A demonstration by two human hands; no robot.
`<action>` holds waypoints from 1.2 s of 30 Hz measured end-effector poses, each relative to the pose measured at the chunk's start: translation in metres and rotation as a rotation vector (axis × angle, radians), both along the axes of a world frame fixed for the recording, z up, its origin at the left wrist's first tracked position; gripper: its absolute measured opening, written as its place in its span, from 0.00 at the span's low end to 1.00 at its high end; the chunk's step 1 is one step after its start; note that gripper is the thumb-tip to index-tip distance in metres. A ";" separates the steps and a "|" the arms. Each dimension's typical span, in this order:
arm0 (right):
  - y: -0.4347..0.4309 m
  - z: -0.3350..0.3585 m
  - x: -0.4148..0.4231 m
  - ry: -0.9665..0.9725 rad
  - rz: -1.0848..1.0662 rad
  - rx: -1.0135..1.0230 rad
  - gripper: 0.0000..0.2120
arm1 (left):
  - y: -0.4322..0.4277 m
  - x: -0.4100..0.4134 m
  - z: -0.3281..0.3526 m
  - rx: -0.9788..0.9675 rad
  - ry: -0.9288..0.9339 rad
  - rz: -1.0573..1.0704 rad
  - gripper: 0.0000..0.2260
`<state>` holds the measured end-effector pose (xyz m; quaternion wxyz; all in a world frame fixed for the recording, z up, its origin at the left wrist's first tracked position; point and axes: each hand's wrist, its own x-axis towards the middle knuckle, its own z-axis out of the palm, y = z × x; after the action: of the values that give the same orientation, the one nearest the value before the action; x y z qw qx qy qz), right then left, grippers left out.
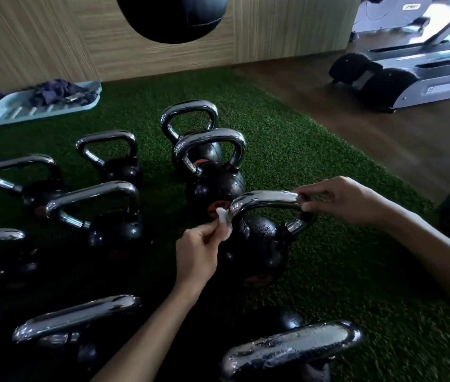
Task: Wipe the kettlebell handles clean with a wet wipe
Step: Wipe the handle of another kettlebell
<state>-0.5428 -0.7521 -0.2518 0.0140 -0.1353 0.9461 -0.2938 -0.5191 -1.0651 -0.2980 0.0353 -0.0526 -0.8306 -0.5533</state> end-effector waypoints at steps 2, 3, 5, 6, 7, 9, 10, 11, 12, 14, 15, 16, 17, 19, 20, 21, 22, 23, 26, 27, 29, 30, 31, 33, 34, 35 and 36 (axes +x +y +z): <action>0.002 -0.001 0.001 -0.007 0.000 -0.011 0.21 | 0.002 0.003 -0.008 0.041 -0.047 0.017 0.05; 0.002 -0.001 0.001 -0.009 -0.001 -0.017 0.21 | 0.003 0.004 -0.007 0.054 -0.026 0.028 0.06; 0.002 0.000 0.002 -0.011 -0.007 -0.036 0.22 | 0.007 0.003 -0.001 0.062 0.045 0.037 0.09; 0.002 -0.001 0.002 -0.012 -0.006 -0.044 0.22 | 0.008 0.002 0.001 0.050 0.078 0.033 0.09; 0.002 -0.001 0.002 -0.015 -0.008 -0.049 0.20 | 0.008 0.001 0.001 0.033 0.089 0.025 0.06; 0.003 -0.004 0.002 -0.011 -0.032 -0.056 0.15 | 0.007 -0.001 -0.002 -0.008 0.035 0.008 0.04; 0.004 -0.007 0.002 -0.002 -0.051 -0.062 0.14 | 0.005 -0.002 -0.004 -0.025 0.000 0.000 0.03; 0.003 -0.009 0.003 0.011 -0.073 -0.060 0.14 | 0.003 -0.003 -0.005 -0.030 -0.014 0.005 0.05; 0.002 -0.010 0.004 0.032 -0.084 -0.056 0.15 | 0.001 -0.004 -0.005 -0.033 0.001 0.029 0.09; -0.006 -0.009 0.005 0.065 -0.085 -0.022 0.16 | -0.006 -0.008 0.001 -0.024 0.102 0.109 0.14; -0.012 -0.006 0.006 0.083 -0.068 0.006 0.16 | -0.010 -0.009 0.007 -0.009 0.159 0.123 0.14; -0.020 -0.002 0.007 0.107 -0.045 0.027 0.17 | -0.013 -0.011 0.014 0.012 0.199 0.107 0.14; -0.029 0.004 0.008 0.126 -0.025 0.054 0.17 | -0.015 -0.013 0.021 0.031 0.222 0.067 0.12; -0.051 0.013 0.008 0.161 0.005 0.120 0.19 | -0.018 -0.018 0.033 0.042 0.255 -0.014 0.09; -0.063 0.015 0.008 0.159 0.013 0.147 0.20 | -0.020 -0.021 0.036 0.037 0.273 -0.038 0.09; -0.073 0.017 0.007 0.155 0.014 0.158 0.20 | -0.021 -0.024 0.039 0.029 0.284 -0.053 0.10; -0.082 0.018 0.007 0.148 0.016 0.155 0.20 | -0.023 -0.025 0.041 0.020 0.288 -0.062 0.11; -0.086 0.018 0.006 0.144 0.011 0.145 0.20 | -0.025 -0.026 0.043 0.010 0.293 -0.070 0.12; -0.084 0.020 0.009 0.175 -0.034 0.016 0.21 | -0.030 -0.024 0.050 -0.030 0.334 -0.126 0.13; -0.084 0.022 0.012 0.129 -0.071 -0.127 0.22 | -0.030 -0.022 0.054 -0.047 0.349 -0.159 0.12; -0.093 0.026 0.019 -0.071 -0.078 -0.511 0.23 | -0.025 -0.019 0.060 -0.079 0.362 -0.219 0.11; -0.099 0.029 0.023 -0.145 -0.066 -0.649 0.23 | -0.021 -0.018 0.063 -0.089 0.364 -0.240 0.10; -0.101 0.028 0.024 -0.164 -0.054 -0.703 0.21 | -0.017 -0.017 0.065 -0.094 0.369 -0.255 0.11; -0.105 0.034 0.027 -0.202 -0.036 -0.797 0.17 | -0.011 -0.019 0.068 -0.113 0.388 -0.266 0.11; -0.106 0.040 0.030 -0.232 -0.052 -0.829 0.15 | -0.009 -0.021 0.070 -0.129 0.397 -0.270 0.11; -0.104 0.039 0.028 -0.247 -0.067 -0.841 0.14 | -0.009 -0.023 0.071 -0.147 0.411 -0.278 0.12; -0.105 0.042 0.029 -0.259 -0.098 -0.849 0.14 | -0.008 -0.025 0.073 -0.164 0.430 -0.285 0.12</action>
<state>-0.5136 -0.8567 -0.2099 0.0618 -0.0463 0.7373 -0.6711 -0.5438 -1.0728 -0.2254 0.1283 -0.2879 -0.8304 -0.4595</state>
